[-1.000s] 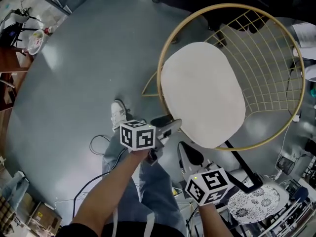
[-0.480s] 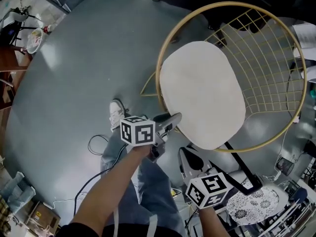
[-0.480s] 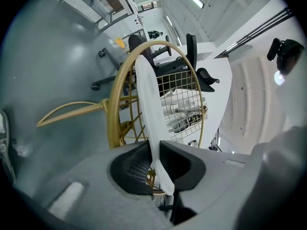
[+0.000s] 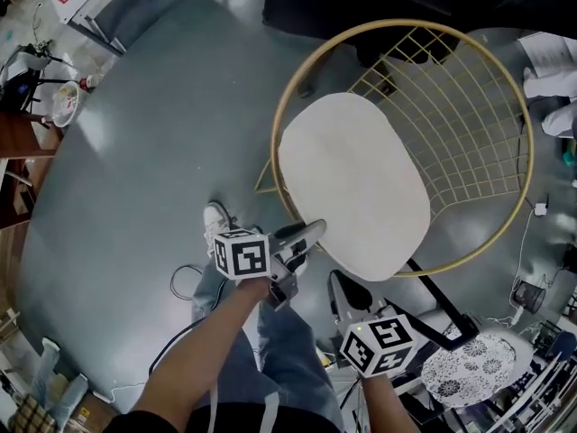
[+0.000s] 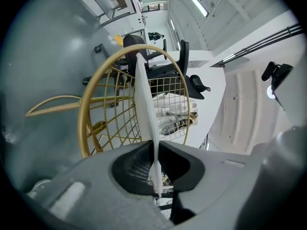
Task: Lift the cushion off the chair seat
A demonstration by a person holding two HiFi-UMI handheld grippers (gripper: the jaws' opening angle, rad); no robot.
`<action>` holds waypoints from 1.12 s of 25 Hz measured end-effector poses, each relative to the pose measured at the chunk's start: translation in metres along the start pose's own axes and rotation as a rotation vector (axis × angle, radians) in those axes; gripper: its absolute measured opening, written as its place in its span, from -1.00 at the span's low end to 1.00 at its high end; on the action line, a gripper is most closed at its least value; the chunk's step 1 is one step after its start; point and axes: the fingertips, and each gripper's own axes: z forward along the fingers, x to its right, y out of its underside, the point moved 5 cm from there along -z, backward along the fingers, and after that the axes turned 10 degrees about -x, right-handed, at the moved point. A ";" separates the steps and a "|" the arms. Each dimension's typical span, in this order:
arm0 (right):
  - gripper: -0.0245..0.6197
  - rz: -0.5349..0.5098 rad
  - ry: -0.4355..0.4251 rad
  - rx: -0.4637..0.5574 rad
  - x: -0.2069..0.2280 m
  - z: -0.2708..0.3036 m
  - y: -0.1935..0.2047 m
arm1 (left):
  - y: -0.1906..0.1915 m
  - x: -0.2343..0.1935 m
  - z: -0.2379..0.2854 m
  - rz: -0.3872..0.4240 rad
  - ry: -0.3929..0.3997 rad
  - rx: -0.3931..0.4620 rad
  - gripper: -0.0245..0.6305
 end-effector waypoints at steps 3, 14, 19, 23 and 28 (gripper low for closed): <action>-0.93 0.031 0.003 0.043 0.002 -0.015 -0.009 | 0.000 0.020 0.002 -0.005 0.013 -0.006 -0.84; -0.93 0.100 0.053 0.158 0.000 -0.073 -0.027 | -0.007 0.089 0.002 -0.014 0.005 -0.046 -0.85; -0.93 0.157 0.063 0.240 -0.010 -0.099 -0.033 | -0.015 0.122 -0.001 0.020 -0.031 -0.071 -0.85; -0.93 0.190 0.079 0.326 -0.020 -0.094 -0.044 | -0.038 0.135 -0.007 0.078 -0.035 -0.102 -0.85; -0.93 0.213 0.087 0.381 -0.039 -0.105 -0.061 | -0.051 0.157 -0.031 0.085 -0.064 -0.085 -0.85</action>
